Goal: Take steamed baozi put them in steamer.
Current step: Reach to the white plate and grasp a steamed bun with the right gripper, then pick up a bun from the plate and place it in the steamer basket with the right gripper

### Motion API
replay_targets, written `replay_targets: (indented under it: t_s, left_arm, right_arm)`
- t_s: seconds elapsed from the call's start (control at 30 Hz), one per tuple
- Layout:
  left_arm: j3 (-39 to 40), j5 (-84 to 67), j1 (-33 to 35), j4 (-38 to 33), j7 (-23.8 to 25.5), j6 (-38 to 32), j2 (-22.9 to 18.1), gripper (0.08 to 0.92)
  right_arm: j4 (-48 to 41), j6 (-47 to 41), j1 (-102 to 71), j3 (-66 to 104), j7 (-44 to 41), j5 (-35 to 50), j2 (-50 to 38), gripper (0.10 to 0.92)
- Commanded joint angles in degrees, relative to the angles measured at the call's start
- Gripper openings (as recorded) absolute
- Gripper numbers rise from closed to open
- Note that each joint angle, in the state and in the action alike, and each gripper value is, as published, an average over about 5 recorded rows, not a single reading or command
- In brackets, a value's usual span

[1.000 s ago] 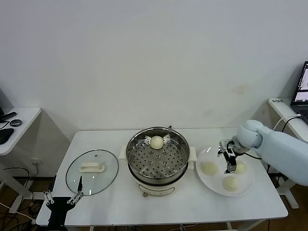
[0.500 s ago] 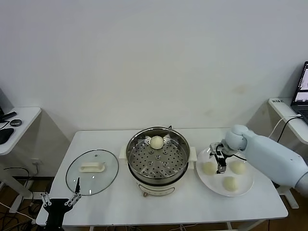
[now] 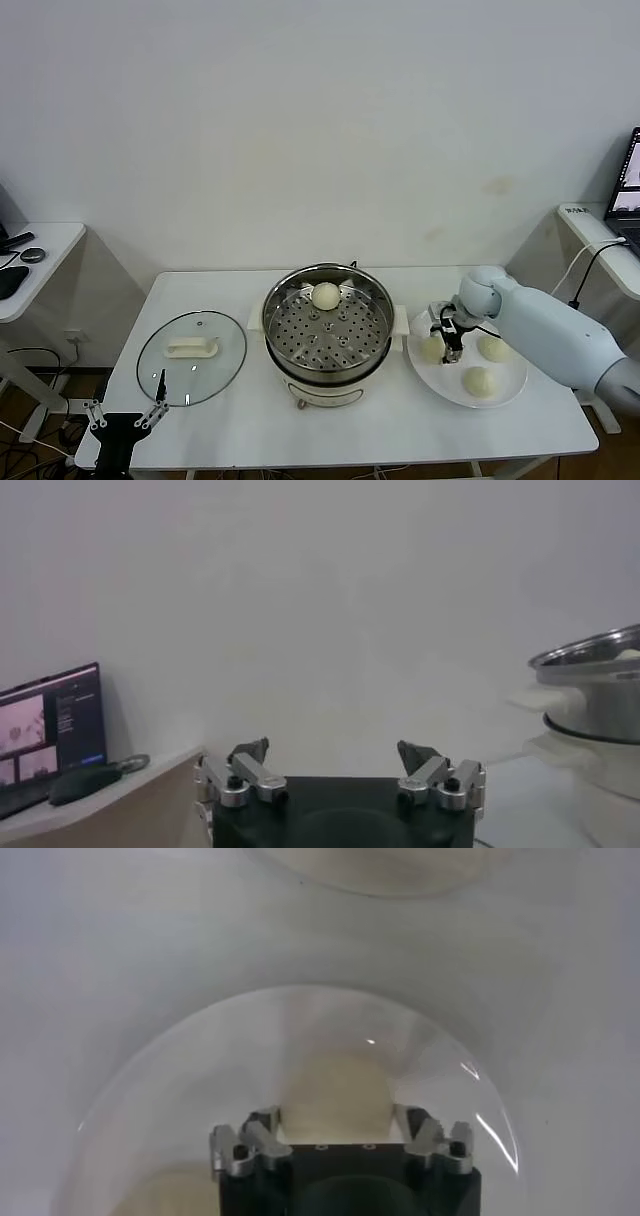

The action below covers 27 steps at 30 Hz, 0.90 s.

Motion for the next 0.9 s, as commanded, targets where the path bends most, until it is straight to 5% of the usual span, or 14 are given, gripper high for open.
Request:
replay_targets:
  t_s: [0.03, 0.27, 0.53, 0.9]
  left_arm:
    - [-0.02, 0.05, 0.09, -0.1, -0.02, -0.04, 0.01, 0.823]
    - [0.07, 0.03, 0.22, -0.44, 0.01, -0.07, 0.03, 0.823]
    - [0.7, -0.6, -0.82, -0.81, 0.08, 0.0, 0.95, 0.823]
    - [1.97, -0.85, -2.8, -0.51, 0.25, 0.51, 2.17, 0.823]
  right_arm:
    - [-0.35, 0.13, 0.03, 0.39, -0.39, -0.28, 0.55, 0.552]
    - [5.13, -1.25, 6.46, -2.49, -1.83, 3.72, -4.27, 0.534]
    - [15.93, -8.37, 30.92, -17.59, -2.19, 19.06, -10.46, 0.539]
    - [24.81, -23.56, 53.02, -34.5, 6.83, 45.37, 3.12, 0.552]
